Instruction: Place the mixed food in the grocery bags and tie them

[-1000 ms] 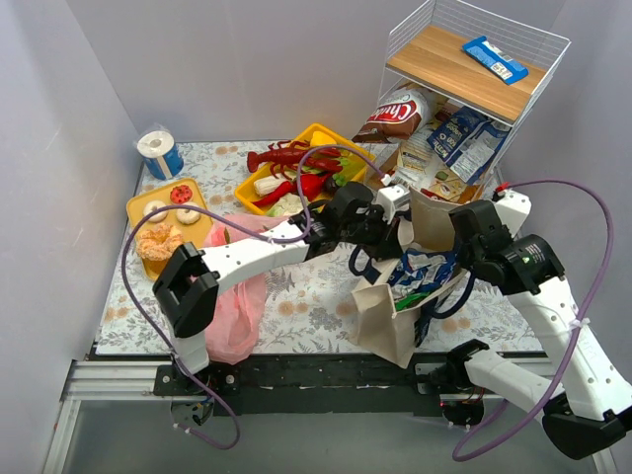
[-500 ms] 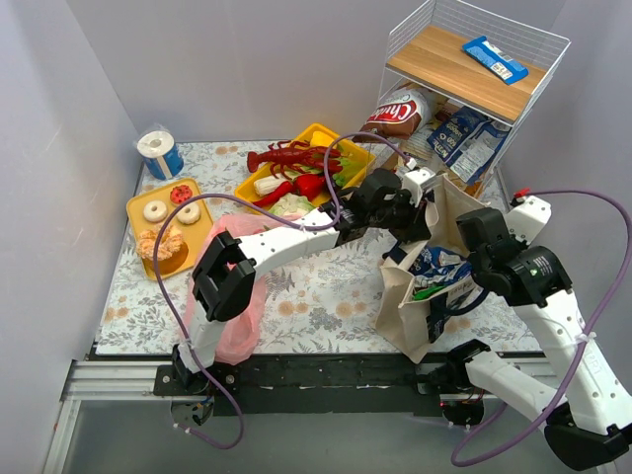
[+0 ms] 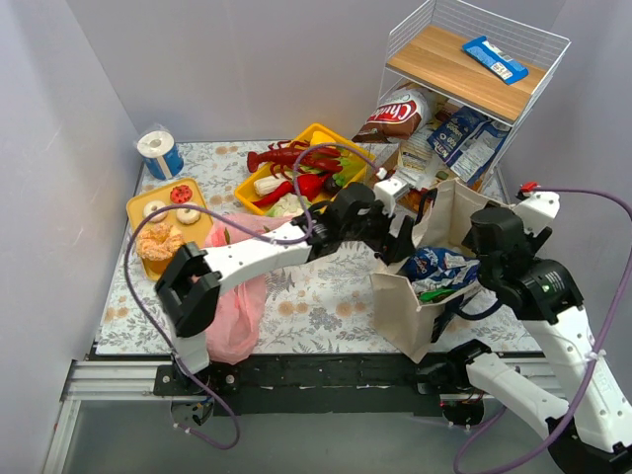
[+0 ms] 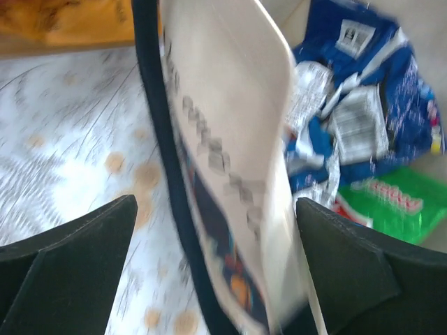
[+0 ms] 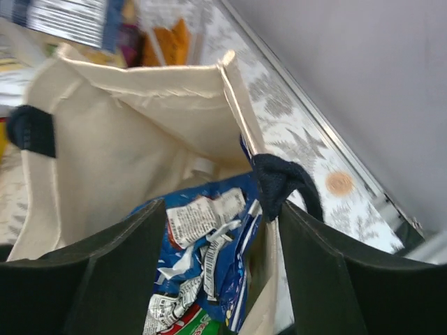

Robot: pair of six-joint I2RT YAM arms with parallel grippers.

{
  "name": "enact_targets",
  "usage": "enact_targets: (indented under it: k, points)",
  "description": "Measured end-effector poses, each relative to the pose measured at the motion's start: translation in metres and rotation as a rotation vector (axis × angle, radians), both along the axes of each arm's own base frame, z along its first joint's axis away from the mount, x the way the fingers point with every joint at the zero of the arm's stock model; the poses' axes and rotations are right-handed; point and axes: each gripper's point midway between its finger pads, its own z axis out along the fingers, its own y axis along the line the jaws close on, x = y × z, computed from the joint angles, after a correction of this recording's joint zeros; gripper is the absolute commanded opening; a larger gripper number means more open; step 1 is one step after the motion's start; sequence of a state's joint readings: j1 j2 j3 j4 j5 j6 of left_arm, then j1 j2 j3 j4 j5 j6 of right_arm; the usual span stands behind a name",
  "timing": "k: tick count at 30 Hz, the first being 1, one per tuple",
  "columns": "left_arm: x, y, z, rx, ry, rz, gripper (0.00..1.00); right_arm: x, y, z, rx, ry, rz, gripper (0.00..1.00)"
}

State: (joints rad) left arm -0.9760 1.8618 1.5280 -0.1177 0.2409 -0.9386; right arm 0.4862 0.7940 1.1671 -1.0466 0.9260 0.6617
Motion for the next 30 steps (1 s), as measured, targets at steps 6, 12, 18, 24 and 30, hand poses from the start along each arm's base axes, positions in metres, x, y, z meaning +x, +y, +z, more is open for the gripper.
enact_targets:
  k: [6,12,18,24,30]
  points:
    - [-0.011,0.075,0.04,-0.021,-0.068,0.152,0.98,0.025,0.029,0.043,-0.015,-0.142,0.232,0.7]
    - [0.059,0.197,0.075,-0.057,-0.086,0.543,0.98,0.068,0.105,0.074,-0.038,-0.182,0.487,0.7]
    - [0.069,0.296,0.057,0.064,0.013,0.912,0.98,0.067,0.215,0.061,-0.089,-0.148,0.79,0.74]
    - [0.029,0.362,0.003,0.245,0.22,1.127,0.96,0.043,0.328,0.038,-0.039,-0.098,1.085,0.76]
    - [-0.009,0.395,-0.037,0.374,0.342,1.201,0.82,0.03,0.365,0.006,0.041,0.001,1.197,0.76]
